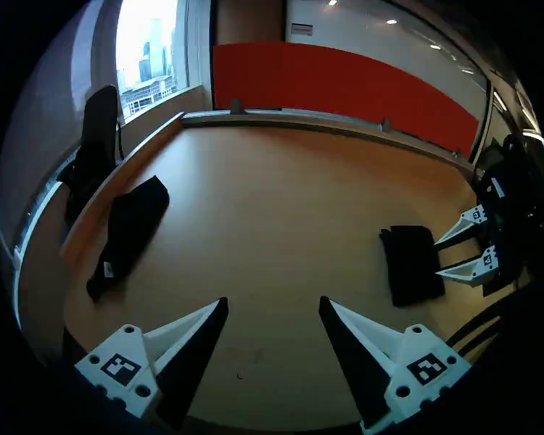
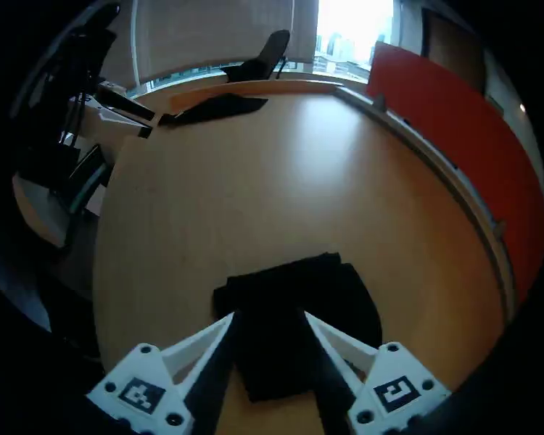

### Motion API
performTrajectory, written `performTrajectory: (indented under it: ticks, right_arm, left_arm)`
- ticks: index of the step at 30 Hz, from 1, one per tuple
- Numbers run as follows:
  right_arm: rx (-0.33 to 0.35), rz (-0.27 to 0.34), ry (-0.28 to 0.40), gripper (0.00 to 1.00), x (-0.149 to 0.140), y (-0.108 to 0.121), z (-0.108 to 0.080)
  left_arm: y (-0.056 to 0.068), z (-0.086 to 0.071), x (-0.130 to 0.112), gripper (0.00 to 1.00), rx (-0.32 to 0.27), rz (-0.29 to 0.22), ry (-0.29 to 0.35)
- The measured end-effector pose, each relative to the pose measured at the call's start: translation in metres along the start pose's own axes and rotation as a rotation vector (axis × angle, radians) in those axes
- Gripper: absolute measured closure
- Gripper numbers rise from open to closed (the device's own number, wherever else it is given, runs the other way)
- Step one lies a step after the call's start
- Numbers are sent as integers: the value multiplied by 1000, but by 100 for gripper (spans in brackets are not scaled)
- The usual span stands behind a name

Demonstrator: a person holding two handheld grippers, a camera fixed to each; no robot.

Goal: Fold towel

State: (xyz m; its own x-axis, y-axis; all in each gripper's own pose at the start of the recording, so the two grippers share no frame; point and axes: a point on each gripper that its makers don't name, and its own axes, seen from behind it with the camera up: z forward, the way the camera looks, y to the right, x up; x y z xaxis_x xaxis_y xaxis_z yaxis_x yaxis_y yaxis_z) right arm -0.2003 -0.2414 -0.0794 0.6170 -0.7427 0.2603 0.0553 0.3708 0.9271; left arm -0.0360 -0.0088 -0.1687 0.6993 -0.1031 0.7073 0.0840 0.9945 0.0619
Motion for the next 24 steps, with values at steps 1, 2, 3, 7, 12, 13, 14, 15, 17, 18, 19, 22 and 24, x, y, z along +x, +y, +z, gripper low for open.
performTrajectory:
  ticks: [1, 2, 3, 7, 12, 13, 14, 15, 17, 18, 19, 22, 24]
  right_arm:
    - [-2, 5, 0, 31, -1, 0, 0]
    - [-5, 10, -1, 29, -3, 0, -1]
    - [-8, 16, -3, 27, -5, -1, -1]
    - [-20, 40, -12, 20, -14, -1, 0]
    - [-39, 65, -26, 20, -28, -1, -1]
    - [-43, 69, -29, 20, -31, -1, -2]
    - [-48, 73, -33, 20, -35, 0, -2]
    - [-52, 78, -37, 20, -38, 0, -3]
    - [-60, 88, -45, 20, -45, 0, -4]
    - [-63, 93, -49, 20, -48, 0, -5]
    - [-66, 98, -52, 20, -51, 0, -6]
    - [-77, 113, -63, 20, -60, 0, -10]
    - [-83, 123, -69, 20, -65, 1, -11]
  left_arm:
    - [0, 0, 0, 7, 0, 0, 1]
    - [0, 0, 0, 7, 0, 1, 1]
    - [0, -1, 0, 7, 1, 1, 2]
    - [0, -1, 0, 7, 0, -1, 3]
    - [0, -1, 0, 7, 1, 0, 3]
    - [0, -1, -1, 7, 1, 1, 3]
    - [0, -2, -1, 7, 1, 1, 2]
    - [0, -2, -1, 7, 0, 1, 2]
    - [1, -2, -1, 7, -1, 2, 3]
    - [1, -2, -1, 7, -1, 2, 3]
    - [1, -2, -1, 7, -1, 3, 4]
    - [2, -2, -1, 7, -3, 4, 5]
    - [3, -2, 0, 7, -5, 5, 6]
